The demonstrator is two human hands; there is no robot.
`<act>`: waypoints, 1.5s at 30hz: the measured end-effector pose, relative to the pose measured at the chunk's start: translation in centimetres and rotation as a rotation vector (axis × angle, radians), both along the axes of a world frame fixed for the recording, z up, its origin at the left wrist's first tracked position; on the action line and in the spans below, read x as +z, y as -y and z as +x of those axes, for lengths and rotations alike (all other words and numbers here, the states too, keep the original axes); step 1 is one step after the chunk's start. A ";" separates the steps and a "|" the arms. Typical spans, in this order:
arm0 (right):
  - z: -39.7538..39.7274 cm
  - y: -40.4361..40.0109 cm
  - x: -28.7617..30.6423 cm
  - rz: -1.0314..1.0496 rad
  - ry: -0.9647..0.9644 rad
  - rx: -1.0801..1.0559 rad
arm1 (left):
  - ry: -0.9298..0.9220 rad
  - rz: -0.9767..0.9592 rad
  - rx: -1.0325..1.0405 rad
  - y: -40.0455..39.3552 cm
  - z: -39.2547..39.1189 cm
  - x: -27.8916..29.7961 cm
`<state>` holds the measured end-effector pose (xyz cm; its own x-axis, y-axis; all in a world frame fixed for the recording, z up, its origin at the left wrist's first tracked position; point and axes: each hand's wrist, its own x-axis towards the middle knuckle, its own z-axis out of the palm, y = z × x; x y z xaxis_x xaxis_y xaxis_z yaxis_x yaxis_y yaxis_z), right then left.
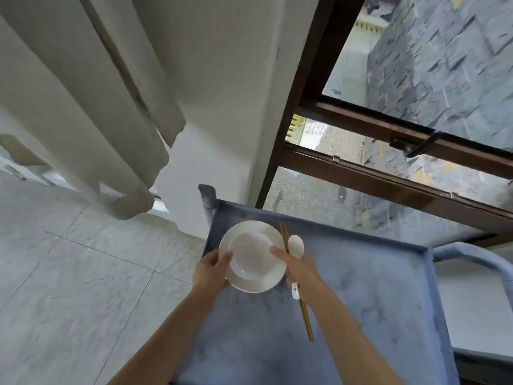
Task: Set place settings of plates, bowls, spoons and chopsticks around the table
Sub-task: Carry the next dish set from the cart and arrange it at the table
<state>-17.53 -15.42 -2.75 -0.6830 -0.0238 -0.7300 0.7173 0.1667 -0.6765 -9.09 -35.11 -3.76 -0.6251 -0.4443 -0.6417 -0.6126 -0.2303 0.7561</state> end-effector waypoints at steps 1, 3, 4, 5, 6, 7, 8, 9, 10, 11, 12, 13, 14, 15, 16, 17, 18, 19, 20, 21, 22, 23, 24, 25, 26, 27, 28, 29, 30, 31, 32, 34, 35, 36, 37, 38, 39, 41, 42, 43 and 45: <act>0.4 -0.4 0.4 -0.014 -0.023 -0.023 | -0.023 0.060 0.011 0.0 0.2 0.3; 1.5 -1.2 1.6 0.034 -0.057 -0.051 | -0.048 0.148 -0.012 0.1 0.7 1.4; 2.2 -1.8 2.1 0.074 -0.068 -0.066 | -0.058 0.172 -0.050 0.2 0.9 2.0; 3.0 -2.4 2.6 0.098 -0.081 -0.081 | -0.072 0.191 -0.098 0.3 1.0 2.8; 4.0 -3.0 3.1 0.101 -0.102 -0.101 | -0.084 0.204 -0.155 0.3 1.1 3.5; 5.0 -3.5 3.7 0.096 -0.129 -0.130 | -0.091 0.219 -0.209 0.1 1.1 4.3; 6.2 -4.1 4.2 0.094 -0.157 -0.169 | -0.095 0.230 -0.261 -0.2 1.2 4.9; 7.4 -4.6 4.7 0.094 -0.177 -0.214 | -0.094 0.236 -0.308 -0.6 1.3 5.6; 8.7 -5.0 5.3 0.089 -0.190 -0.260 | -0.097 0.233 -0.350 -1.0 1.6 6.1; 10.0 -5.4 5.7 0.077 -0.200 -0.304 | -0.103 0.223 -0.387 -1.5 1.8 6.7; 11.3 -5.7 6.1 0.065 -0.204 -0.344 | -0.111 0.213 -0.421 -2.0 2.1 7.0; 12.7 -6.1 6.4 0.061 -0.205 -0.387 | -0.116 0.207 -0.456 -2.5 2.4 7.4; 14.1 -6.5 6.6 0.059 -0.206 -0.435 | -0.116 0.205 -0.494 -3.0 2.8 7.6; 15.6 -6.9 6.7 0.053 -0.210 -0.489 | -0.112 0.205 -0.532 -3.7 3.2 7.8; 17.2 -7.3 6.8 0.042 -0.218 -0.543 | -0.105 0.209 -0.567 -4.3 3.6 7.8; 18.8 -7.7 6.8 0.034 -0.231 -0.595 | -0.094 0.216 -0.600 -4.9 4.1 7.9; 20.4 -7.9 6.7 0.034 -0.247 -0.646 | -0.083 0.226 -0.637 -5.5 4.6 7.8; 22.1 -8.2 6.6 0.036 -0.262 -0.696 | -0.071 0.235 -0.676 -6.3 5.2 7.7; 23.7 -8.4 6.3 0.039 -0.268 -0.743 | -0.064 0.238 -0.716 -6.9 5.9 7.5; 25.4 -8.5 6.0 0.045 -0.266 -0.785 | -0.056 0.236 -0.751 -7.5 6.7 7.3; 27.2 -8.5 5.7 0.052 -0.262 -0.825 | -0.052 0.234 -0.785 -8.1 7.7 7.1; 29.1 -8.4 5.6 0.052 -0.263 -0.865 | -0.049 0.238 -0.823 -8.6 8.8 7.0; 31.0 -8.2 5.4 0.044 -0.266 -0.904 | -0.049 0.246 -0.869 -9.1 10.0 6.8; 33.0 -8.1 5.2 0.042 -0.267 -0.943 | -0.044 0.250 -0.916 -9.6 11.4 6.8; 35.0 -8.0 5.2 0.052 -0.256 -0.981 | -0.034 0.253 -0.962 -10.0 12.8 6.7; 37.2 -7.8 5.2 0.063 -0.239 -1.018 | -0.017 0.259 -0.997 -10.3 14.4 6.8; 39.4 -7.6 5.2 0.060 -0.232 -1.055 | -0.006 0.274 -1.040 -10.6 15.9 6.7; 41.8 -7.4 5.2 0.050 -0.232 -1.089 | 0.007 0.287 -1.094 -11.0 17.5 6.7; 44.3 -7.0 5.2 0.050 -0.230 -1.126 | 0.018 0.288 -1.159 -11.3 19.1 6.8; 46.7 -6.6 5.3 0.055 -0.231 -1.167 | 0.022 0.286 -1.219 -11.7 20.6 6.9; 48.9 -6.3 5.4 0.058 -0.228 -1.215 | 0.016 0.290 -1.273 -12.2 22.0 7.0; 53.4 -5.8 5.6 0.083 -0.199 -1.315 | 0.012 0.294 -1.377 -13.4 25.1 7.1; 55.5 -5.5 5.6 0.095 -0.187 -1.364 | 0.015 0.294 -1.434 -14.2 26.6 7.3; 57.5 -5.2 5.7 0.098 -0.190 -1.418 | 0.018 0.295 -1.490 -14.9 28.2 7.5; 59.4 -5.1 5.8 0.094 -0.212 -1.471 | 0.020 0.295 -1.542 -15.8 29.8 7.6; 61.2 -4.9 5.8 0.086 -0.239 -1.523 | 0.020 0.289 -1.595 -16.6 31.3 7.6; 63.0 -4.8 5.7 0.080 -0.257 -1.568 | 0.020 0.276 -1.648 -17.5 32.6 7.6; 66.4 -4.5 5.6 0.079 -0.260 -1.642 | 0.027 0.242 -1.748 -19.2 35.3 7.7; 68.0 -4.3 5.8 0.079 -0.248 -1.681 | 0.035 0.233 -1.800 -20.1 36.6 7.8; 69.6 -4.0 5.9 0.077 -0.235 -1.728 | 0.044 0.228 -1.847 -21.1 38.0 7.9; 72.8 -3.6 6.0 0.082 -0.235 -1.831 | 0.041 0.204 -1.934 -23.3 41.0 7.9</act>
<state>55.23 -11.85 3.20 0.1134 0.8006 -0.5884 -0.0791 -0.5831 -0.8086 31.93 -11.77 4.14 -0.0864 0.7869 -0.6109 -0.1201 0.6005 0.7905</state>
